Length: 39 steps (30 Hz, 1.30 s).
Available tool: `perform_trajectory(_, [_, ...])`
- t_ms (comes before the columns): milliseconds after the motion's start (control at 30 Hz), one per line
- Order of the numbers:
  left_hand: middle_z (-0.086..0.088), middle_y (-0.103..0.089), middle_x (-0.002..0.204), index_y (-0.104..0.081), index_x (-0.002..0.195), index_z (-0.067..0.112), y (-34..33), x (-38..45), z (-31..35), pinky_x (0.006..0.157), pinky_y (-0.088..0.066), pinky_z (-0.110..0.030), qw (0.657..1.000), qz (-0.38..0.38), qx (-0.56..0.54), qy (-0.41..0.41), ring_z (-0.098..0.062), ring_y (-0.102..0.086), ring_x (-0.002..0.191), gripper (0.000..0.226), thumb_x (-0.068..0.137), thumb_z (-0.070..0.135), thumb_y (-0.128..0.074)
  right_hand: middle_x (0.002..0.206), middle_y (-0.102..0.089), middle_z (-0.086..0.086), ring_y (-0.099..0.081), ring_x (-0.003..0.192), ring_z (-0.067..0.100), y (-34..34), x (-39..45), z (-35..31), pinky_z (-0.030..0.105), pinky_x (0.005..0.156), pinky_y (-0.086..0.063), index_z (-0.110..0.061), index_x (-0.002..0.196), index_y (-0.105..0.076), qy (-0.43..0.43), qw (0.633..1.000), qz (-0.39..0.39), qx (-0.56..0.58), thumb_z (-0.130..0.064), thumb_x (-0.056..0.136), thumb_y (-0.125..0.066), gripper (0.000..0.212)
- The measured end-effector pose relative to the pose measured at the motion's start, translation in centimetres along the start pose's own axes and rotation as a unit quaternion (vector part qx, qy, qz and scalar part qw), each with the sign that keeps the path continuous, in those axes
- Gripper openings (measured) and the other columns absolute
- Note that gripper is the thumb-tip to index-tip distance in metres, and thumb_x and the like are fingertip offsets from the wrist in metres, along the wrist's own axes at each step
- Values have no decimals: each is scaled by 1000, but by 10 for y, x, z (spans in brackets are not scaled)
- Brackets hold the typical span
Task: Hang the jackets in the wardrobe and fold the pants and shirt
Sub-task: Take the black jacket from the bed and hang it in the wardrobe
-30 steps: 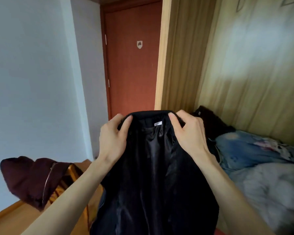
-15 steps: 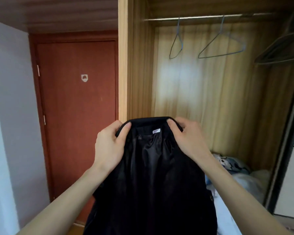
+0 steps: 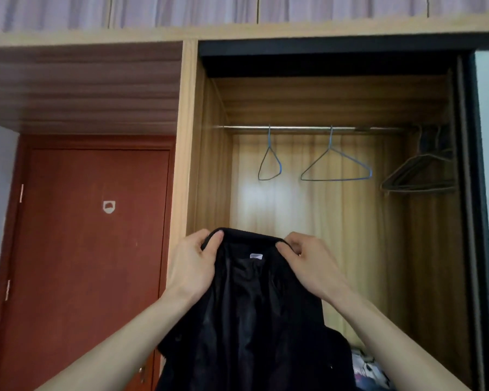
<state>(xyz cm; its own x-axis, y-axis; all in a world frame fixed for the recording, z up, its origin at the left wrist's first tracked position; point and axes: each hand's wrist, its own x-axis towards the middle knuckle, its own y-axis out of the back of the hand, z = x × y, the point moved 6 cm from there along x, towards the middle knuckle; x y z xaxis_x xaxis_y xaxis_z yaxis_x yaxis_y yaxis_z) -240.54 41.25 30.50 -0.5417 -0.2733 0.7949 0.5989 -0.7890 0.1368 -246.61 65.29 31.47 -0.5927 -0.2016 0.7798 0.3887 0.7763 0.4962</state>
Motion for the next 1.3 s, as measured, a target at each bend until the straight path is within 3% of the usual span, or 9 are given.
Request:
perform_trajectory(267, [4, -45, 61, -46, 63, 9, -39, 64, 10, 64, -38, -34, 991, -126, 53, -1, -12, -43, 60, 51, 104, 35, -63, 69, -64, 6, -55, 64, 20, -14, 39, 48, 41, 70, -51, -22, 90, -63, 3, 999, -25, -19, -35, 102, -60, 17])
perform_trajectory(433, [0, -49, 63, -46, 63, 10, -58, 95, 15, 72, -46, -41, 992, -68, 104, -7, -23, -47, 67, 50, 105, 35, -61, 69, -64, -6, -60, 69, 10, -19, 63, 60, 38, 75, -55, -32, 95, -64, 41, 997, -70, -8, -44, 98, -63, 13])
perform_trajectory(500, [1, -55, 64, -49, 63, 15, -68, 105, 17, 77, -51, -44, 988, -49, 147, -7, -26, -54, 70, 48, 105, 34, -59, 74, -66, -12, -62, 70, 4, -17, 76, 58, 33, 68, -51, -36, 94, -64, 37, 997, -63, -24, -56, 94, -57, 22])
perform_trajectory(600, [1, -67, 74, -61, 69, 21, -86, 118, 15, 80, -54, -42, 974, -56, 218, -2, -27, -65, 82, 40, 105, 37, -56, 78, -66, -12, -64, 71, 7, 5, 110, 57, 32, 67, -45, -36, 91, -58, -1, 999, 54, 4, -65, 95, -47, 32])
perform_trajectory(767, [3, -69, 76, -66, 74, 23, -100, 135, -3, 78, -55, -40, 962, -60, 265, 0, -24, -67, 82, 36, 105, 38, -55, 127, -62, 0, -60, 117, 27, 33, 205, 48, 46, 100, -49, -19, 138, -43, -65, 983, 122, 123, -70, 93, -53, 69])
perform_trajectory(900, [8, -70, 77, -68, 76, 28, -99, 143, -16, 76, -57, -39, 958, -55, 281, 7, -16, -68, 79, 35, 106, 39, -54, 144, -54, 13, -51, 134, 36, 25, 281, 31, 44, 107, -45, -4, 150, -37, -124, 982, 41, 140, -52, 96, -63, 77])
perform_trajectory(1000, [8, -70, 76, -68, 76, 27, -96, 143, -25, 72, -56, -37, 955, -46, 292, 11, -12, -67, 75, 36, 106, 40, -53, 110, -72, 12, -71, 104, 29, 8, 318, 28, 38, 93, -57, 1, 129, -62, -144, 986, -2, 88, -23, 97, -66, 40])
perform_trajectory(1100, [8, -70, 79, -66, 79, 29, -93, 142, -30, 73, -55, -38, 951, -45, 305, 9, -13, -67, 79, 33, 106, 41, -52, 85, -68, 11, -70, 86, 26, -8, 333, 31, 36, 85, -60, 1, 116, -66, -162, 985, 8, 52, -1, 94, -61, 23])
perform_trajectory(1300, [7, -71, 78, -66, 82, 32, -88, 138, -35, 71, -53, -36, 953, -43, 300, 18, -10, -66, 78, 31, 107, 41, -51, 112, -65, 12, -63, 104, 35, -9, 326, 30, 35, 77, -47, -8, 122, -66, -111, 989, 100, 15, -5, 99, -53, 26])
